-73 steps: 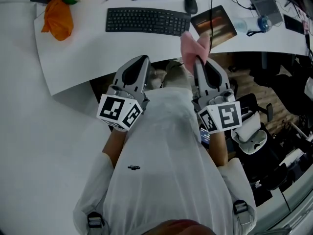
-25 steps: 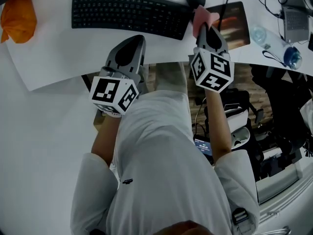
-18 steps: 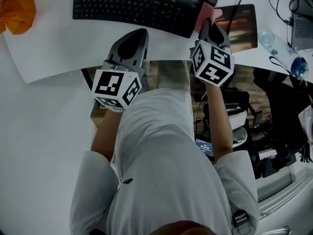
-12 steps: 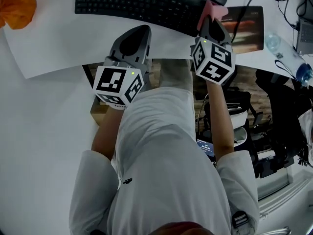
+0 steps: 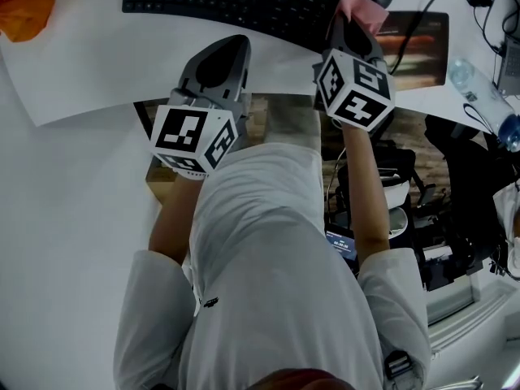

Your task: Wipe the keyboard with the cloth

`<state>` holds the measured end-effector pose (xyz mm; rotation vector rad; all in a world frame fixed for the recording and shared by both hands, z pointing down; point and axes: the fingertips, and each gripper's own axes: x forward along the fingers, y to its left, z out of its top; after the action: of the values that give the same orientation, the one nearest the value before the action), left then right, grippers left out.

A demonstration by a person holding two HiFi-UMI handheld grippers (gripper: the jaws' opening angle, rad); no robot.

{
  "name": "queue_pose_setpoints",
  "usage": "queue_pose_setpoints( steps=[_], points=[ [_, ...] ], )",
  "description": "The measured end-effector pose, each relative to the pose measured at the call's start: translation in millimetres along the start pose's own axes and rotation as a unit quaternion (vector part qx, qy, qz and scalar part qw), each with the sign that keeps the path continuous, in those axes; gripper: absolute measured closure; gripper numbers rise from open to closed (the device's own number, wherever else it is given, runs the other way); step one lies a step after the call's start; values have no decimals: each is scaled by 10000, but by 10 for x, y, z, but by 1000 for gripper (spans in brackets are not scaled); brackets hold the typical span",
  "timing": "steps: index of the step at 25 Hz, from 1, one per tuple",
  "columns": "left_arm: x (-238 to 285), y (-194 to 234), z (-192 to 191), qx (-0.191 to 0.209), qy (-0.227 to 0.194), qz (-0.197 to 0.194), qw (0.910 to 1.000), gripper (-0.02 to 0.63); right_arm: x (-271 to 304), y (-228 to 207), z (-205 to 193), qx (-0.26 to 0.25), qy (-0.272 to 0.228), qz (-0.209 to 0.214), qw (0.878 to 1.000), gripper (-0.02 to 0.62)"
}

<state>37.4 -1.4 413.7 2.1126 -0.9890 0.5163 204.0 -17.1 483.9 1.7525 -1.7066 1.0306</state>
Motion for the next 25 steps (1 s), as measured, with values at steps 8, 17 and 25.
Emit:
queue_pose_setpoints(
  steps=[8, 17, 25],
  points=[
    [-36, 76, -14, -66, -58, 34, 10000, 588, 101, 248, 56, 129, 65, 361, 9992, 577],
    [-81, 222, -19, -129, -136, 101, 9998, 588, 178, 471, 103, 175, 68, 563, 9982, 577],
    [-163, 370, 10, -195, -190, 198, 9994, 588, 246, 691, 135, 151, 87, 739, 9971, 577]
  ],
)
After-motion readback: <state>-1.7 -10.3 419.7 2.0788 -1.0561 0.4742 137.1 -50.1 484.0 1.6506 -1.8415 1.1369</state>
